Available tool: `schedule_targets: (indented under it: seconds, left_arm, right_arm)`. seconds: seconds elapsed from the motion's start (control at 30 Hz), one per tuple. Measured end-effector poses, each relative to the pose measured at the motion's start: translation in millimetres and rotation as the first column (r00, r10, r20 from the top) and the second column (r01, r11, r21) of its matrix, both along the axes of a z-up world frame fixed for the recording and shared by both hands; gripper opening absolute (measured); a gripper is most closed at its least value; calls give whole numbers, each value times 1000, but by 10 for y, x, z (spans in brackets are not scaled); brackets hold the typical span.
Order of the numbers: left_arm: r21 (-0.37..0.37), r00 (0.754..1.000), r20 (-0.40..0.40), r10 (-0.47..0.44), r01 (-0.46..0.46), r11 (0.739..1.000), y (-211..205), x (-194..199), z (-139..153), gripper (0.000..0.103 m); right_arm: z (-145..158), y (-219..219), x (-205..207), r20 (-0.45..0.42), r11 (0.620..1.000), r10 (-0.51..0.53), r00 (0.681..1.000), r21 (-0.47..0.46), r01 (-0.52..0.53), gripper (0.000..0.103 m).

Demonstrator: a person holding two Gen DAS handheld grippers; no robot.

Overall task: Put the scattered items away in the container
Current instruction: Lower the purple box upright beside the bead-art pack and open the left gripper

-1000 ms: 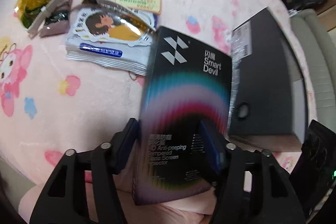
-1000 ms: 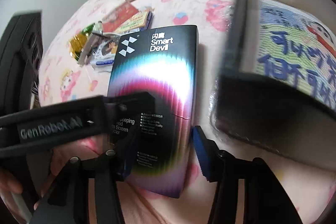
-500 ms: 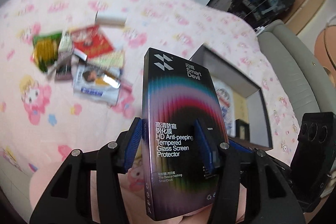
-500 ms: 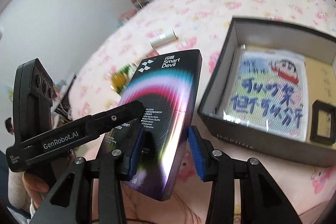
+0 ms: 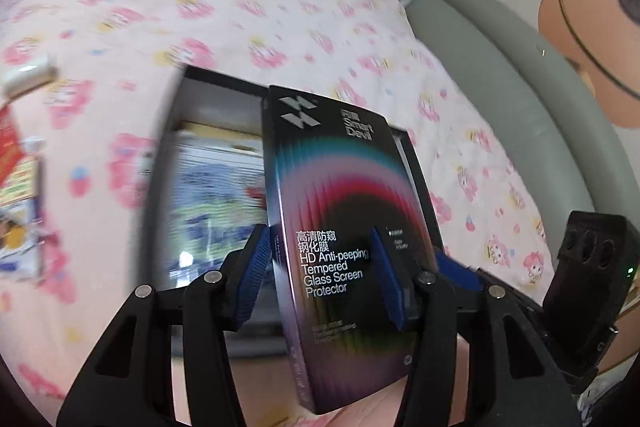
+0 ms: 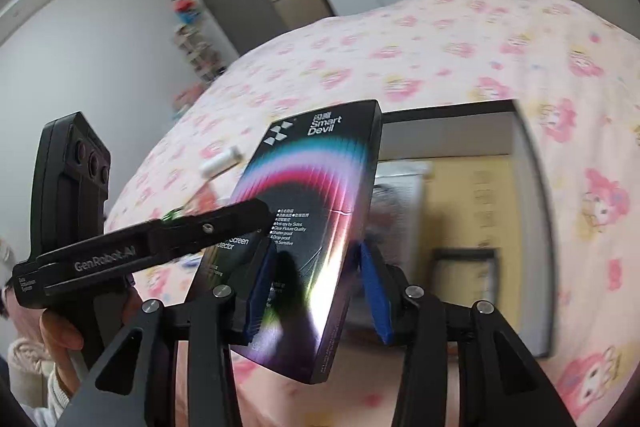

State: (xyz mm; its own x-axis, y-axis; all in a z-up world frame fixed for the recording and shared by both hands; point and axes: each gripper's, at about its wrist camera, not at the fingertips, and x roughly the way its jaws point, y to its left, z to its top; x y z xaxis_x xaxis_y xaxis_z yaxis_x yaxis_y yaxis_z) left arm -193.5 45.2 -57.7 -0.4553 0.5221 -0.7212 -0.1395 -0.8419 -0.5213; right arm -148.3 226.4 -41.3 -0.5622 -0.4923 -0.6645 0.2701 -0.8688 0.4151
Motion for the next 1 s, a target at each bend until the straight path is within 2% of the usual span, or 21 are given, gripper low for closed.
schedule_targets:
  seconds: [0.1,0.17,0.23,0.33,0.53,0.63,0.7,0.8,0.9,1.0]
  left_arm:
    - [4,999,41,-32,32,999,228,-234,-147,53]
    - [-19,997,69,-44,46,999,363,-342,-251,53]
    - [-46,995,89,-45,49,998,460,-384,-365,53]
    - [-34,992,121,-37,41,999,517,-380,-513,55]
    - [-30,987,157,-23,28,999,530,-361,-624,55]
    - [-29,984,178,-28,34,999,543,-347,-674,50]
    - [-21,981,193,-29,34,999,559,-338,-712,49]
    - [-20,986,168,2,2,1000,492,-279,-640,49]
    - [-47,989,132,64,-59,997,380,-244,-542,49]
    - [-84,981,152,120,-108,991,308,-249,-530,45]
  right_arm:
    - [-169,213,-213,40,999,-49,998,14,48,40]
    - [-288,312,-315,59,996,-82,995,21,81,40]
    - [-409,378,-351,83,995,-101,991,27,99,40]
    - [-530,399,-373,112,991,-119,987,75,111,40]
    - [-576,318,-388,87,977,-141,986,172,125,41]
    - [-588,281,-343,71,970,-142,987,211,124,41]
    - [-595,287,-333,85,975,-137,987,188,120,40]
    - [-592,353,-326,116,983,-155,981,120,141,40]
    - [-475,370,-247,54,979,-167,985,127,159,40]
    - [-417,382,-203,25,982,-158,987,106,155,40]
